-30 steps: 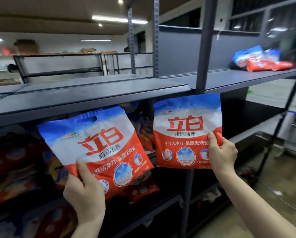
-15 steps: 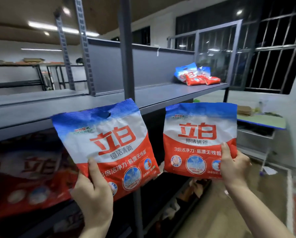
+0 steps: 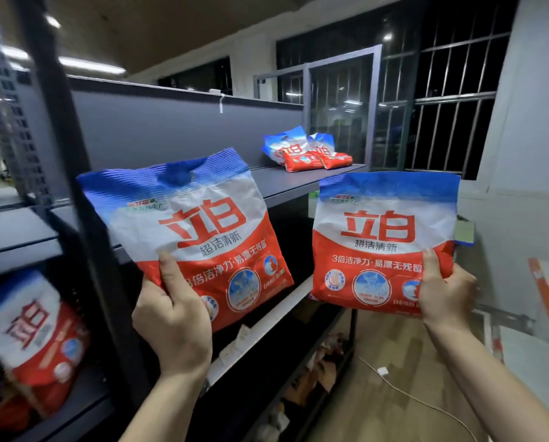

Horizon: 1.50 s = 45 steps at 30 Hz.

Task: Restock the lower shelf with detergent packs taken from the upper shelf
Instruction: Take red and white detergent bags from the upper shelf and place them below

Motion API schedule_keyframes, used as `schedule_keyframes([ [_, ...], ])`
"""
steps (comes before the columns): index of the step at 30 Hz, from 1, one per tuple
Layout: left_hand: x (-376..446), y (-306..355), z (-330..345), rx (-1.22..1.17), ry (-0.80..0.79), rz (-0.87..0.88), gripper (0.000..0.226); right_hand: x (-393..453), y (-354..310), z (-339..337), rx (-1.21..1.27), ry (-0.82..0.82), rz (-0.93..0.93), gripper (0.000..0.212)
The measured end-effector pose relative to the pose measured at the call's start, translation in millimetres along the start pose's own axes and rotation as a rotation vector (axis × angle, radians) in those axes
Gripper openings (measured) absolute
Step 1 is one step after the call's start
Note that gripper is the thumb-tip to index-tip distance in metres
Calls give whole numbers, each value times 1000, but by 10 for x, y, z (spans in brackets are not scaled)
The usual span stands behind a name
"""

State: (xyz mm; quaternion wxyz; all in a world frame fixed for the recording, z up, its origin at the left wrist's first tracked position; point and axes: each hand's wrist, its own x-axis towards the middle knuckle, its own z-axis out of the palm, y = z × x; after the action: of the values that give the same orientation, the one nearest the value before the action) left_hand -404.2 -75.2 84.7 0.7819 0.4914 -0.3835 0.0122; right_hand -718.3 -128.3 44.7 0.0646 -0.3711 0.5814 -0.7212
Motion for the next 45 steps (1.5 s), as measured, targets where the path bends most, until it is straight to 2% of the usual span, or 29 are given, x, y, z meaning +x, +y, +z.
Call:
schedule_keyframes([
  [3,2,-24,497,-24,-13,-41,49,344,176,12,-36,57,-19,45],
  [7,30,-113,1146,-38,-1,-59,52,772,326,123,-66,128,-52,40],
  [11,121,-258,1824,-113,-17,-86,41,1312,506,382,-75,131,-79,35],
  [19,352,-473,3142,-97,2,-92,58,2303,768,785,-14,139,-99,32],
  [24,463,-556,3712,-70,56,-67,58,2858,960,1079,26,171,-99,31],
  [33,515,-738,4785,10,190,2,52,4069,1603,1871,67,95,-145,35],
  [38,500,-864,5555,63,245,2,49,4915,1902,2426,185,-13,-125,40],
  [45,626,-1023,6684,209,185,-26,43,5986,2192,3116,253,-138,-108,41],
])
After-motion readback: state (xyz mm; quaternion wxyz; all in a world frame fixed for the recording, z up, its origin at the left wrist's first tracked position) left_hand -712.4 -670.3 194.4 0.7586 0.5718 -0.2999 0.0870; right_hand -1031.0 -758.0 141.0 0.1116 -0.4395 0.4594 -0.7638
